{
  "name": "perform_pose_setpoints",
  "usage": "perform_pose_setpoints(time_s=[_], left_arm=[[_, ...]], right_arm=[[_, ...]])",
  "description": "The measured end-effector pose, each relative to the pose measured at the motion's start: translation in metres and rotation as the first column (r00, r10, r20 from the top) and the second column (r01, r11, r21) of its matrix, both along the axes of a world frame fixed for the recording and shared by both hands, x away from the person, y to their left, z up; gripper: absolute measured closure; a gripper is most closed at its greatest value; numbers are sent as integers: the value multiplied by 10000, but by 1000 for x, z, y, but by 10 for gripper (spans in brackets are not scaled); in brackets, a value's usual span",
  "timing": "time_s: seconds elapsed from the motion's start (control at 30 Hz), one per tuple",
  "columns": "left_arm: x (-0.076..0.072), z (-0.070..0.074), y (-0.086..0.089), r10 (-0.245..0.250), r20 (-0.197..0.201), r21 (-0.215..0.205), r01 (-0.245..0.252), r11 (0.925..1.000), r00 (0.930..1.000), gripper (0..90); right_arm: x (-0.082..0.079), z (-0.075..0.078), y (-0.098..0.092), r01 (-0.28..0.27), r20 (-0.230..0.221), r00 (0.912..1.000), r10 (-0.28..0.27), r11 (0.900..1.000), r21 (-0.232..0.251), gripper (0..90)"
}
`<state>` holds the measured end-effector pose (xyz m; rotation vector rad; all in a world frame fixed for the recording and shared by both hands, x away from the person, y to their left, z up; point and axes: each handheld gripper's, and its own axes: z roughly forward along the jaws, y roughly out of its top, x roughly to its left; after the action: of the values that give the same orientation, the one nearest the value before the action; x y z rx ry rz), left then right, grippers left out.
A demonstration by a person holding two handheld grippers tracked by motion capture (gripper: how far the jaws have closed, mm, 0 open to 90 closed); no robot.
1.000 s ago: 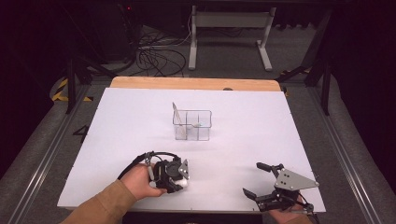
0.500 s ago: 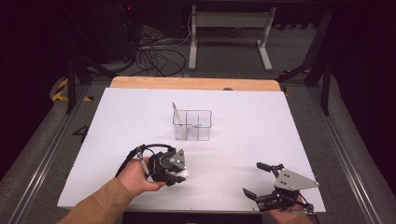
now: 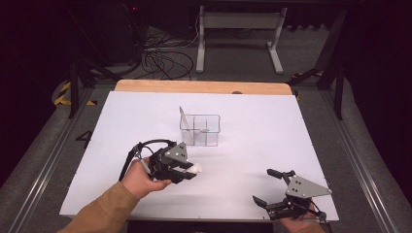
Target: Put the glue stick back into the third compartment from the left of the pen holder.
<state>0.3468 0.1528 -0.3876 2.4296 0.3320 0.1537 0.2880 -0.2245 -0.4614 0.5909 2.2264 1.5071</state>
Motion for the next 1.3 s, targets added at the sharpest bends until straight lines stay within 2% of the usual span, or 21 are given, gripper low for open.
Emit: perform_pose_setpoints(time_s=[0.17,0.23,0.47,0.57,0.77,0.97,1.3], left_arm=[[2,6,1,230,112,-486,-225,9986,9997,672],[3,8,0,310,257,-505,-297,9983,9992,672],[3,12,0,419,386,-755,-389,9964,9984,672],[5,16,2,540,392,-1044,-497,9933,9978,672],[10,22,5,922,198,-1712,-875,9813,9955,671],[15,28,7,1545,103,-2396,-1475,9596,9879,671],[23,38,9,2132,88,-3405,-1976,9193,9770,671]], right_arm=[[0,0,0,11,-22,10000,-11,10000,48,57],[0,0,0,17,-17,10000,-17,10000,22,57],[0,0,0,14,-12,10000,-14,10000,36,57],[0,0,0,11,-11,10000,-11,10000,29,57],[0,0,0,-16,33,10000,16,10000,-62,57],[0,0,0,-4,-4,10000,4,10000,-13,57],[0,0,0,10,-39,10000,-9,10000,37,57]])
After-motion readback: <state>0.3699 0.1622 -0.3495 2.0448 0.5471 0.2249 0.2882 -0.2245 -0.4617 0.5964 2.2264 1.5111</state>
